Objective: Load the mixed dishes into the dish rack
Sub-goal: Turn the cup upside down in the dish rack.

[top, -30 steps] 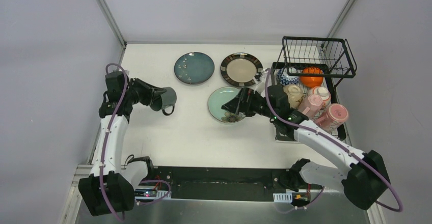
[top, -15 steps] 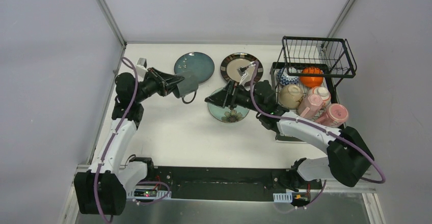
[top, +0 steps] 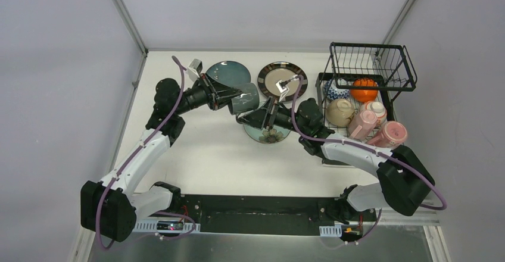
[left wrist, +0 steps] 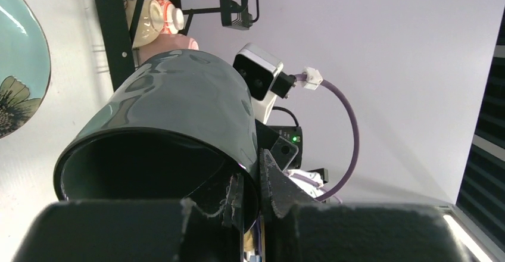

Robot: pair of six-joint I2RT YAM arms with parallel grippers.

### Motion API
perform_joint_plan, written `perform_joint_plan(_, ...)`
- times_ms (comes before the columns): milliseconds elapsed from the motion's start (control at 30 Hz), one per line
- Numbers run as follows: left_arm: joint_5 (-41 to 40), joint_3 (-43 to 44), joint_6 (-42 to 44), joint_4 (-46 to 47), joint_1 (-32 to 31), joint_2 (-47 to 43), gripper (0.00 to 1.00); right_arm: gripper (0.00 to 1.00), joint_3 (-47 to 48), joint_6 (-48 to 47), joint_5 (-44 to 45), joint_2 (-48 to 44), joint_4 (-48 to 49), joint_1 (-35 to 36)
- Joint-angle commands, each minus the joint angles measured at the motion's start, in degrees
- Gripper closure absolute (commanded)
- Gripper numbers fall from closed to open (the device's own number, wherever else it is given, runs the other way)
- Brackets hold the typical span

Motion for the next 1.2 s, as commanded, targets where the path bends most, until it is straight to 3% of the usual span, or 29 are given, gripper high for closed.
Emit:
perform_joint_plan(0, -3.2, 2.5, -2.5, 8.3, -1.8, -2.0, 1.0, 0.21, -0.2, 0.6, -1.1, -2.8, 5.3, 0.2)
perform_joint_plan(400, -5.9, -3.7, -6.6, 13.4, -4.6, -2.2, 1.0, 0.35, -0.3, 3.5, -0.8, -3.3, 10.6, 0.2)
perform_joint_plan(633, -5.9, -6.4, -6.8, 14.8, -4.7, -2.3, 1.0, 0.62, 1.3, 4.9, -1.0, -0.8, 12.6, 0.0)
perform_joint_plan(833, -5.8, -8.8, -7.7, 21.1, -4.7, -0.5, 1.0, 0.57, 2.7, 4.9, -0.8, 0.7, 12.6, -0.4)
perform_joint_plan(1000, -3.9, -9.4, -9.6, 26.5, -4.7, 2.8, 1.0, 0.6, 3.4, 6.2, -0.2, 2.2, 13.2, -0.4)
perform_joint_plan(1100, -3.3, -10.2, -10.5, 29.1, -4.7, 4.6, 1.0, 0.72, 3.9, 8.1, 0.6, 4.4, 16.0, -0.5)
perform_joint_plan(1167, -3.1, -11.1, -11.3, 31.4, -4.7, 6.2, 1.0, 0.87, 4.2, 9.4, 0.5, 6.0, 18.7, -0.9)
